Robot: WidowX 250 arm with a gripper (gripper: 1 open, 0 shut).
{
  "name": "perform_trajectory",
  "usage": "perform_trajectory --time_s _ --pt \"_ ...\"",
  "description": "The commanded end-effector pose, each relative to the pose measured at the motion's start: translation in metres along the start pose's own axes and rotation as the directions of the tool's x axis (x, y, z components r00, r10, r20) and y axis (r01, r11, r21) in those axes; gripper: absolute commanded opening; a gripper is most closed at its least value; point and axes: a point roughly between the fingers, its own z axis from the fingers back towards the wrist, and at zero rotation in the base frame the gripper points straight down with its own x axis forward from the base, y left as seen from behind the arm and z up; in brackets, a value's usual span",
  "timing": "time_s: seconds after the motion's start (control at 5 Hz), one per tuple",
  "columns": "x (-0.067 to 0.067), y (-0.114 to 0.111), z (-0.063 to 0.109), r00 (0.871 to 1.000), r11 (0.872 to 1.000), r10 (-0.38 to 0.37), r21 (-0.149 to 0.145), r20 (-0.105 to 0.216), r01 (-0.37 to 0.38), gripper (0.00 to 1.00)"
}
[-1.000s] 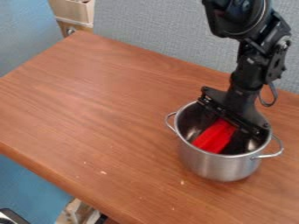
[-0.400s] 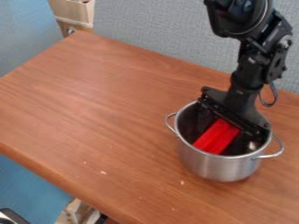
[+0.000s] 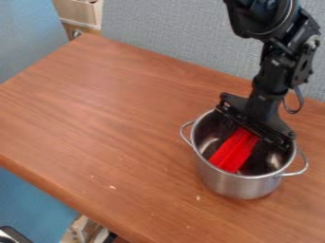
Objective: Put the red object in the metal pot
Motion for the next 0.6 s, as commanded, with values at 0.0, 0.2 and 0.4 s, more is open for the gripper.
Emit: perform_trajectory --time_s 0.0,0.2,0.4 --pt "0.0131 0.0069 0.0216 0.997 1.0 0.024 -0.008 0.067 -0.023 0.0" --pt "0.0147 0.0094 0.0226 0.997 0.999 0.033 -0.008 0.066 -0.033 0.0" --pt "0.0162 0.0119 0.024 0.997 0.999 0.041 -0.009 0.066 -0.04 0.0"
